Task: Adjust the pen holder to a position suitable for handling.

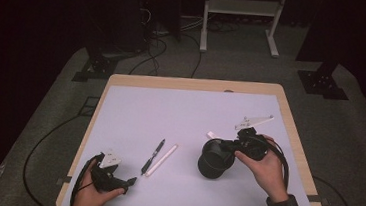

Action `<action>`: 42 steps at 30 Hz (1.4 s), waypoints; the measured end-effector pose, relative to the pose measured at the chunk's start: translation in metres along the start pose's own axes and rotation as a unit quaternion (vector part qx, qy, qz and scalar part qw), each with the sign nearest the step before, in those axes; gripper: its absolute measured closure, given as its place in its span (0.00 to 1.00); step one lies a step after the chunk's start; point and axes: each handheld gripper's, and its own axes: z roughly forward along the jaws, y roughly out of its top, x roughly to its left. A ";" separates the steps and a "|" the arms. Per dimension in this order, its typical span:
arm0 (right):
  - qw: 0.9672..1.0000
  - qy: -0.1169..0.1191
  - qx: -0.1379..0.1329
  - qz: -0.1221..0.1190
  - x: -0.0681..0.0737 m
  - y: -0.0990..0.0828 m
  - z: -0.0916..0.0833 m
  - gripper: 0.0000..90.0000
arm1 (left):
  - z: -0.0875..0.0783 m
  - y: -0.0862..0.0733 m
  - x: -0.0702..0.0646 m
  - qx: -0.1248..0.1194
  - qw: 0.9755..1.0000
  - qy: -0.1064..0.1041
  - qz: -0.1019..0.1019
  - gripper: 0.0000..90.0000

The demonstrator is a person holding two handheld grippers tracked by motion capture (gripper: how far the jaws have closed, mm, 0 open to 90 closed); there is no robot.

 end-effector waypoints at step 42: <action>0.997 0.047 0.044 -0.045 0.040 0.003 0.041 0.90 | 0.000 0.000 0.000 -0.001 1.000 -0.001 -0.002 0.00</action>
